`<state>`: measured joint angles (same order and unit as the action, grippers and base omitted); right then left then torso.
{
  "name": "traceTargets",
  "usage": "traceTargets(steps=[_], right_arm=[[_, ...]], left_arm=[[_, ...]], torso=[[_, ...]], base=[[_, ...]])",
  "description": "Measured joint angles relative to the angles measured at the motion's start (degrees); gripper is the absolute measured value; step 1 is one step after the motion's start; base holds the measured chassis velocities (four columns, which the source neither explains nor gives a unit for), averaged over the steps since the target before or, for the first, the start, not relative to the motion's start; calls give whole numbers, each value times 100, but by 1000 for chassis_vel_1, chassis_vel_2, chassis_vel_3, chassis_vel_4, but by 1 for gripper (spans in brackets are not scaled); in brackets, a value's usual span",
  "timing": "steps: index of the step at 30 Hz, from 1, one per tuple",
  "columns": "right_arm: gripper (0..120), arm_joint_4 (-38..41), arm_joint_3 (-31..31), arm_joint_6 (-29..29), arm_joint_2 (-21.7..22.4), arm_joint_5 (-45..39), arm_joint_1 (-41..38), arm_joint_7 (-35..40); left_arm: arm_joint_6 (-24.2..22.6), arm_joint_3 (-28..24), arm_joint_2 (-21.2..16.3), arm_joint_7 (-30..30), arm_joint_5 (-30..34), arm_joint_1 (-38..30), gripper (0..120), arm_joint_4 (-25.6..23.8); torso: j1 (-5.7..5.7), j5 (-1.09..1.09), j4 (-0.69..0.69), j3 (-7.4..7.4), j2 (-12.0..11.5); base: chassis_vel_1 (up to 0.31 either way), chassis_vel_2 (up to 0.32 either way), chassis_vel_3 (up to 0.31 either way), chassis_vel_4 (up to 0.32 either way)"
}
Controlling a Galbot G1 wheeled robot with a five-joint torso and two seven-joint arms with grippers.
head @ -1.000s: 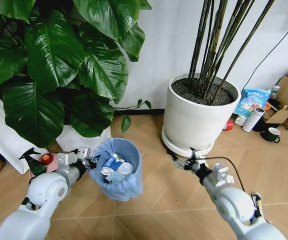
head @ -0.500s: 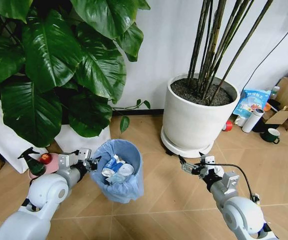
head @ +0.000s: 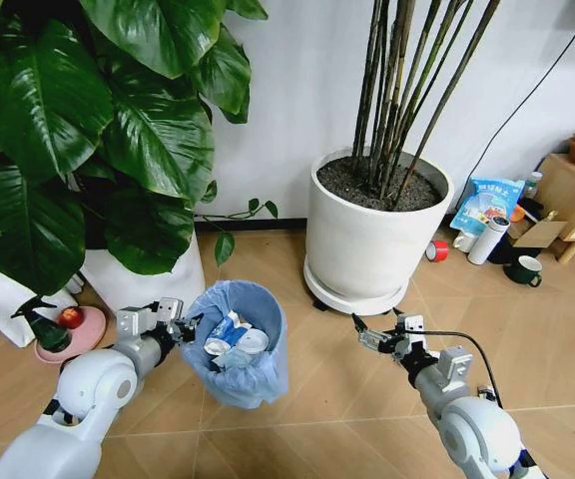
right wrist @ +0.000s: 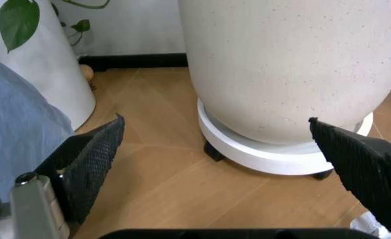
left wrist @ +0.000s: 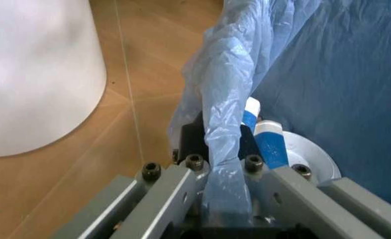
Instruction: Pick up the trash bin and place the garbage on the floor into it.
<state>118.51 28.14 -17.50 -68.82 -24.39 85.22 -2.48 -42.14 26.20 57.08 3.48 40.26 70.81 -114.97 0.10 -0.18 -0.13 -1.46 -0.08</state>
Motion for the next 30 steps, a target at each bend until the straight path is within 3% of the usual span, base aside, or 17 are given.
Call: traceTargets(steps=[30], right_arm=[[100,-131,-70,-28,-114,-18,-18,8]], left_arm=[[0,-5,71,-20,-56,34,0,16]], torso=[[0,0,0,0,0]], base=[[-48,-96,51,98]])
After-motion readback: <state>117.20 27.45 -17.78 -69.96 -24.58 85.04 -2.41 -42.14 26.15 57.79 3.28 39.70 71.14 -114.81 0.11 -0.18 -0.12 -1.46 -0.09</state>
